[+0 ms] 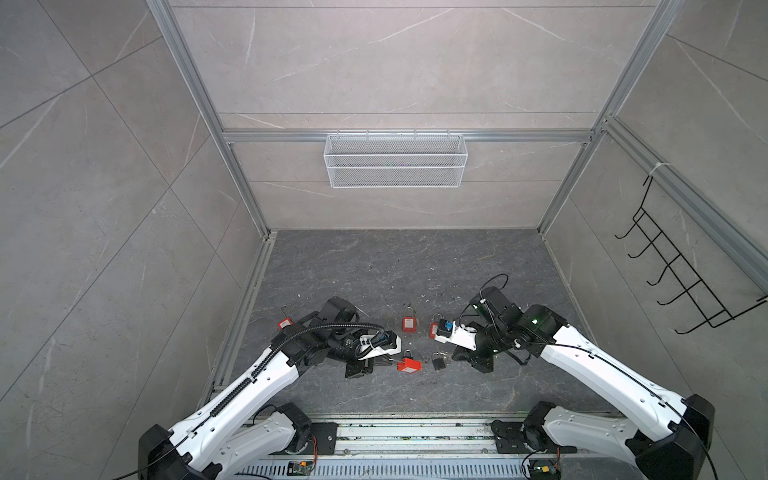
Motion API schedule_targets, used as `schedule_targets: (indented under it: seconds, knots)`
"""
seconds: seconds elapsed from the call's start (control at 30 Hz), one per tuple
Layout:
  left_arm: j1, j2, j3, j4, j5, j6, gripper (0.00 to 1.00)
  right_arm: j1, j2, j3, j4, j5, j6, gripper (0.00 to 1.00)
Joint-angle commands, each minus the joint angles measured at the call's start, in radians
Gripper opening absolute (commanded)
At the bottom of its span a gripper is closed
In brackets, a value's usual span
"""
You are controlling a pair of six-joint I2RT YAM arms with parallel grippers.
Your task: Lock with the key
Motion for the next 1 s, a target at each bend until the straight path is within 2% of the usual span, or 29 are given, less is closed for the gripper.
schedule_targets:
  seconds: [0.0, 0.1, 0.27, 0.37, 0.43, 0.7, 0.97]
  knots:
    - [0.005, 0.069, 0.1, -0.242, -0.058, 0.081, 0.0, -0.008, -0.037, -0.055, 0.13, 0.166, 0.085, 0.0]
    - [0.004, 0.149, 0.156, -0.337, -0.115, 0.109, 0.0, -0.012, -0.058, -0.096, 0.206, 0.291, 0.13, 0.0]
    - [0.003, 0.287, 0.237, -0.419, -0.207, 0.139, 0.0, -0.014, -0.087, -0.145, 0.259, 0.361, 0.158, 0.0]
    - [0.003, 0.394, 0.281, -0.488, -0.28, 0.17, 0.0, -0.015, -0.111, -0.184, 0.312, 0.443, 0.171, 0.0]
    - [0.003, 0.451, 0.315, -0.513, -0.292, 0.181, 0.0, -0.015, -0.139, -0.207, 0.352, 0.473, 0.178, 0.0]
    - [0.003, 0.643, 0.391, -0.521, -0.393, 0.2, 0.0, -0.016, -0.127, -0.212, 0.37, 0.463, 0.207, 0.0]
    - [0.001, 0.761, 0.463, -0.532, -0.429, 0.211, 0.0, -0.018, -0.092, -0.18, 0.389, 0.404, 0.239, 0.0]
